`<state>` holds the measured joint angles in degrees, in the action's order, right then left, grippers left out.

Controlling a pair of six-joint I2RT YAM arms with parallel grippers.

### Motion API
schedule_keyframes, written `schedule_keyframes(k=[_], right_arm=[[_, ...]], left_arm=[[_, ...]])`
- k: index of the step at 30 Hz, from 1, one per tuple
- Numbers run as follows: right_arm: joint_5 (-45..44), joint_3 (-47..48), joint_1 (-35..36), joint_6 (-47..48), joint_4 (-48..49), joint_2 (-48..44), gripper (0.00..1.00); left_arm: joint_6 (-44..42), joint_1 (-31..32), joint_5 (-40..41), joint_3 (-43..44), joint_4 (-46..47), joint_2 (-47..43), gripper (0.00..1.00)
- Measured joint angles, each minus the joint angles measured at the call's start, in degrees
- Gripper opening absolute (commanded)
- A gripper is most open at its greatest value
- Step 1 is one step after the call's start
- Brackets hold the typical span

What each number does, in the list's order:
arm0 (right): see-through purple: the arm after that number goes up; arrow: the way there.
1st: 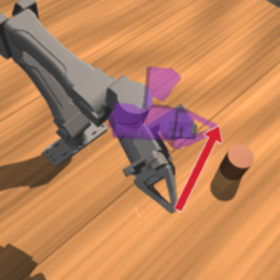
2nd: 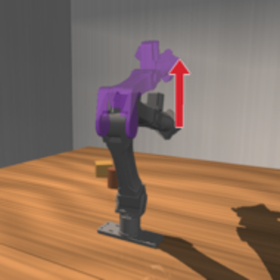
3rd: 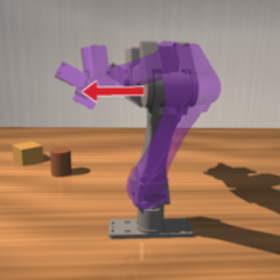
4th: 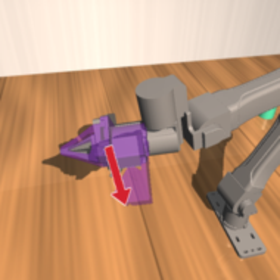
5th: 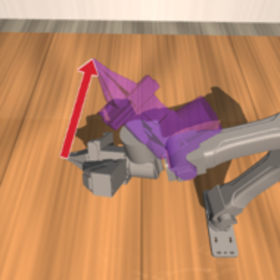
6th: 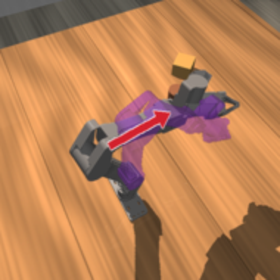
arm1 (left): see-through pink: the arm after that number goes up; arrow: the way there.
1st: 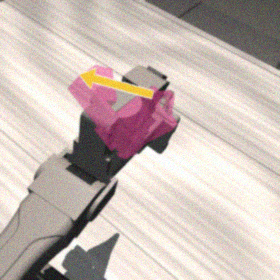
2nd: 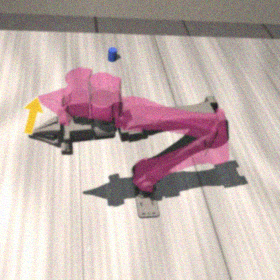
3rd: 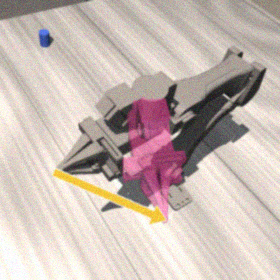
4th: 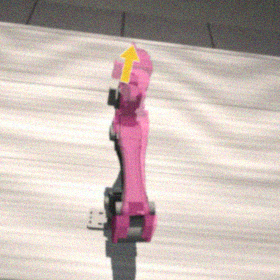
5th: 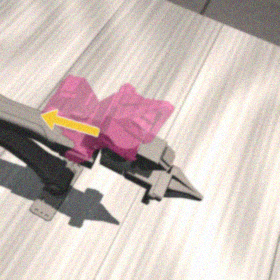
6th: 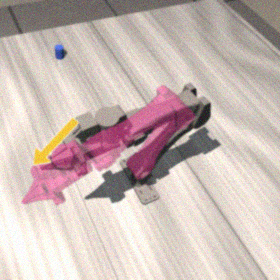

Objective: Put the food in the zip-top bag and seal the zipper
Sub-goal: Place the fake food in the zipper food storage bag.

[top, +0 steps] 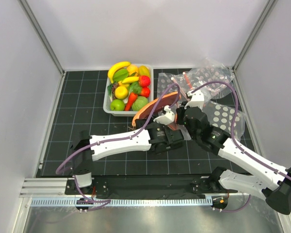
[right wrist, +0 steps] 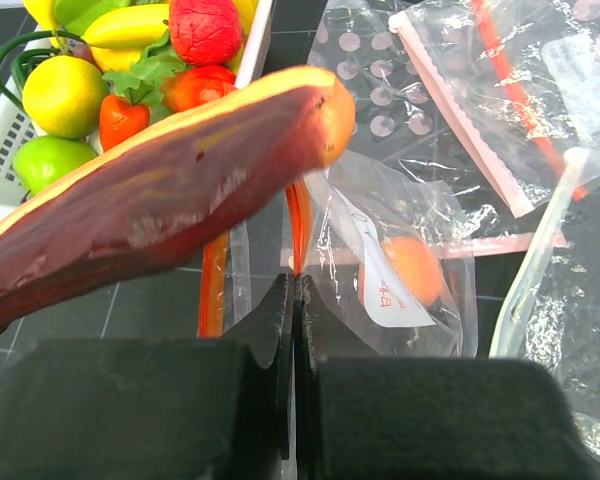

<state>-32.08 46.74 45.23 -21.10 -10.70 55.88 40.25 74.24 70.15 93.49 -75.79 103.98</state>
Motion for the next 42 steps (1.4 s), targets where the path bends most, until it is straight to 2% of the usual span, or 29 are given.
schedule_keyframes(k=[15, 28, 37, 42], right_arm=[[-10.32, 1.60, -0.02, 1.90, -1.95, -0.22, 0.01], [-12.63, 1.92, -0.63, 2.64, -2.71, -0.22, 0.01], [-5.64, 1.31, -0.74, 3.65, -1.07, -3.87, 0.01], [0.26, 1.22, -0.79, 4.04, 0.72, -5.64, 0.01]], left_arm=[[-0.22, 0.81, 2.08, -3.26, -1.29, -3.19, 0.00], [-2.73, 2.99, 1.22, -5.84, -1.31, -4.26, 0.00], [-6.75, 3.74, 1.03, -6.08, -1.44, -5.88, 0.00], [-9.51, 3.74, 2.82, -0.94, -2.05, -1.55, 0.00]])
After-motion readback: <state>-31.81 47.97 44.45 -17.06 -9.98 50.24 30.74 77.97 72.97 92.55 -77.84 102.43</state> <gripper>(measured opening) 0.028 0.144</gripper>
